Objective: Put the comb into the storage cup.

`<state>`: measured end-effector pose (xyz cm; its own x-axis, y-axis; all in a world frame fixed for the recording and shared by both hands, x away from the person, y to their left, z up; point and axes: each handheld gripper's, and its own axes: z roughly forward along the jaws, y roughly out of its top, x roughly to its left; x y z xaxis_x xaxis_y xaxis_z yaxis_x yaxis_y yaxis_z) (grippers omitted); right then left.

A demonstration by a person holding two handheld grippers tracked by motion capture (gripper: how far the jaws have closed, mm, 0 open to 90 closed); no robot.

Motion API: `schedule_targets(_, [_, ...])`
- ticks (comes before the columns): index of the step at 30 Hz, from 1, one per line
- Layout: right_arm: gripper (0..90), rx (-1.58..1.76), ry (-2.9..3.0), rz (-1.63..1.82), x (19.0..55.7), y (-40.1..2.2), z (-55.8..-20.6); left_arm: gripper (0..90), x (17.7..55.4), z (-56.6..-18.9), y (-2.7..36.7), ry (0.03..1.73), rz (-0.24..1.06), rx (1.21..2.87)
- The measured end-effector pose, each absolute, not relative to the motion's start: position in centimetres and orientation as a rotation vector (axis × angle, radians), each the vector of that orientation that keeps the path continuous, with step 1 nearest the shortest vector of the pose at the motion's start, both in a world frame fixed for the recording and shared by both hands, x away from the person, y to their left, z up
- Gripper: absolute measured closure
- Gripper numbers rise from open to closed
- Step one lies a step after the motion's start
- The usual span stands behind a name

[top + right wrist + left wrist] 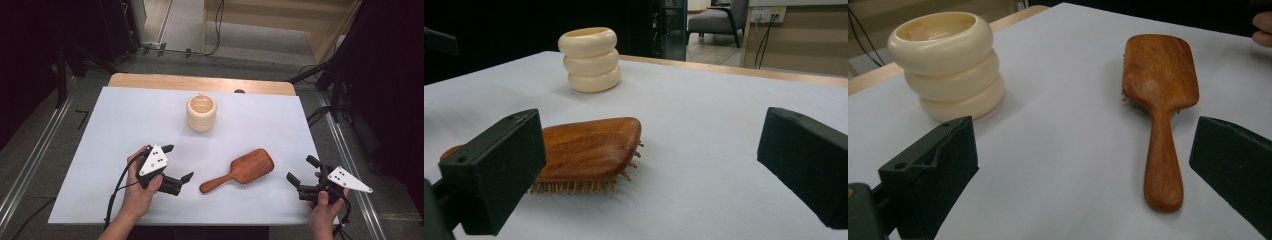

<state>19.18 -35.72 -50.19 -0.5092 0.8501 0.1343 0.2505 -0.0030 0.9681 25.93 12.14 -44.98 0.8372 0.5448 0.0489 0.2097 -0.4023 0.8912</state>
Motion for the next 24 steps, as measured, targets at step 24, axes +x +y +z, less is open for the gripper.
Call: schedule_targets(24, [0.0, 1.117, 1.779, 1.539, 19.3, -35.6, -50.5, 0.0, 26.9, -44.8, 7.8, 0.504, 0.338, 2.087])
